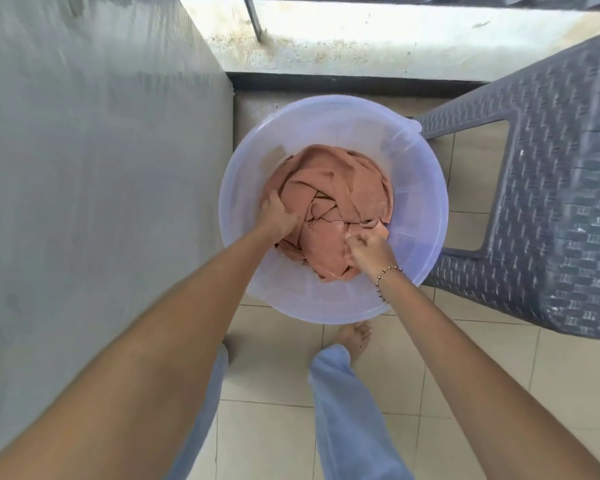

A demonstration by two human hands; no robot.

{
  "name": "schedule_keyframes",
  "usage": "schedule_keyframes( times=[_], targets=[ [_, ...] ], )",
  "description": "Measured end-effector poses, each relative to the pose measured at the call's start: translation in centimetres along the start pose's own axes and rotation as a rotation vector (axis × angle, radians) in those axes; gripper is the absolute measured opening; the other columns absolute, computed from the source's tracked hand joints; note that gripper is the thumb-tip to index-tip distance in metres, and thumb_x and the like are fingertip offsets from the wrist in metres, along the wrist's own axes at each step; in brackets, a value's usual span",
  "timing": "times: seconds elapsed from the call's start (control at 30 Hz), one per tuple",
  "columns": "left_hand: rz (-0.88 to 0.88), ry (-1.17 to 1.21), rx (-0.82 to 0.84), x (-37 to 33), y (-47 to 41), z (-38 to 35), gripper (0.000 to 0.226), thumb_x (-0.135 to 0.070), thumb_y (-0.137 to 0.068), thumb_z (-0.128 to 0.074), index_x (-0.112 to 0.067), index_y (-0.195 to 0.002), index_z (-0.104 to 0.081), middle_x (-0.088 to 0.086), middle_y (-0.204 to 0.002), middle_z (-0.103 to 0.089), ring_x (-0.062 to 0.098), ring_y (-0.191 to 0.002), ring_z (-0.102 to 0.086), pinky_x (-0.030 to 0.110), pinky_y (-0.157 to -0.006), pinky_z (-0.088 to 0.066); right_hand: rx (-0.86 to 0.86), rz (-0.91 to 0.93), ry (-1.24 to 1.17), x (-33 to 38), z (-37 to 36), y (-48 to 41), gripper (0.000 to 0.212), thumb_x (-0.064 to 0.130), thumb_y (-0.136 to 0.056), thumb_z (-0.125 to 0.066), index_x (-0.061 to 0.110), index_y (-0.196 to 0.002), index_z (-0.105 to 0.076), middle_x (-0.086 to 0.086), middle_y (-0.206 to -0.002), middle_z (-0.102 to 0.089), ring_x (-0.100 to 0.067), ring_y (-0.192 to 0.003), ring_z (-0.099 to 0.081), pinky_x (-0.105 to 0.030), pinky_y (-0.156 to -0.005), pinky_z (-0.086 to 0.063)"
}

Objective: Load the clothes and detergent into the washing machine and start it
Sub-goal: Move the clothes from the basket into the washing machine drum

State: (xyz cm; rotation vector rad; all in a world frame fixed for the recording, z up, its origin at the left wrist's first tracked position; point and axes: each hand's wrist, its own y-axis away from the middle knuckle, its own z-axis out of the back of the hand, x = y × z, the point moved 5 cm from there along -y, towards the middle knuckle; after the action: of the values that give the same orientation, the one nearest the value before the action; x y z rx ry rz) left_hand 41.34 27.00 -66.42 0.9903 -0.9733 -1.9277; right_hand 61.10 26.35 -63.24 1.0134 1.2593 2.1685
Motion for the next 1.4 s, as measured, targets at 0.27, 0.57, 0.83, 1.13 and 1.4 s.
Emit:
schedule_keyframes(
  times=[0.27, 0.57, 0.83, 1.13, 1.4],
  targets=[
    [-0.022, -0.039, -0.093, 1.0, -2.8, -1.9, 0.096, -0.023, -0.084, -0.067, -0.007, -0.151, 0.000, 0.019, -0.155, -0.020, 0.032, -0.144, -0.021, 0.039, -0.119, -0.021, 0.027, 0.024, -0.064, -2.0, -2.3, -1.0, 0.016, 0.030, -0.091, -0.051, 0.028, -0.077, -0.055, -0.010, -0.102, -0.068, -0.030, -0.094, -0.066, -0.046, -0.088, -0.053],
    [-0.070, -0.184, -0.015, -0.2, -4.0, -4.2, 0.045, -0.036, -0.089, -0.056, -0.006, -0.124, -0.054, 0.016, -0.127, -0.058, 0.034, -0.116, -0.055, 0.034, -0.090, -0.044, 0.014, -0.003, -0.148, -2.9, -2.9, -2.3, 0.017, 0.030, -0.091, -0.052, 0.028, -0.075, -0.054, -0.009, -0.099, -0.067, -0.029, -0.094, -0.066, -0.047, -0.091, -0.052],
    [0.017, 0.366, 0.378, -3.3, 4.7, -3.1, 0.034, -0.010, -0.069, -0.042, -0.019, -0.036, -0.045, 0.003, -0.032, -0.043, 0.016, -0.031, -0.034, 0.019, -0.048, -0.029, 0.037, -0.157, -0.730, -0.2, -1.4, -0.2, 0.040, 0.070, -0.075, -0.055, 0.039, -0.100, -0.056, 0.005, -0.122, -0.060, -0.024, -0.109, -0.058, -0.053, -0.085, -0.050],
    [-0.021, 0.333, 0.678, -7.6, 12.8, -0.5, 0.033, -0.012, -0.065, -0.042, -0.023, -0.036, -0.031, -0.006, -0.035, -0.024, 0.010, -0.037, -0.018, 0.022, -0.044, -0.014, 0.241, -0.219, -0.871, 2.4, 0.6, 3.4, 0.034, 0.029, -0.091, -0.055, 0.001, -0.111, -0.058, -0.010, -0.103, -0.065, -0.018, -0.089, -0.065, -0.033, -0.082, -0.055],
    [-0.143, 0.300, -0.008, -6.5, 11.4, 6.2, 0.034, -0.044, -0.091, -0.050, -0.014, -0.097, -0.064, -0.005, -0.100, -0.065, 0.016, -0.091, -0.062, 0.028, -0.075, -0.048, -0.084, -0.056, -0.647, 4.2, 2.4, 7.5, 0.050, 0.028, -0.076, -0.067, 0.013, -0.122, -0.053, -0.005, -0.099, -0.066, -0.007, -0.075, -0.067, -0.018, -0.058, -0.050]
  ],
)
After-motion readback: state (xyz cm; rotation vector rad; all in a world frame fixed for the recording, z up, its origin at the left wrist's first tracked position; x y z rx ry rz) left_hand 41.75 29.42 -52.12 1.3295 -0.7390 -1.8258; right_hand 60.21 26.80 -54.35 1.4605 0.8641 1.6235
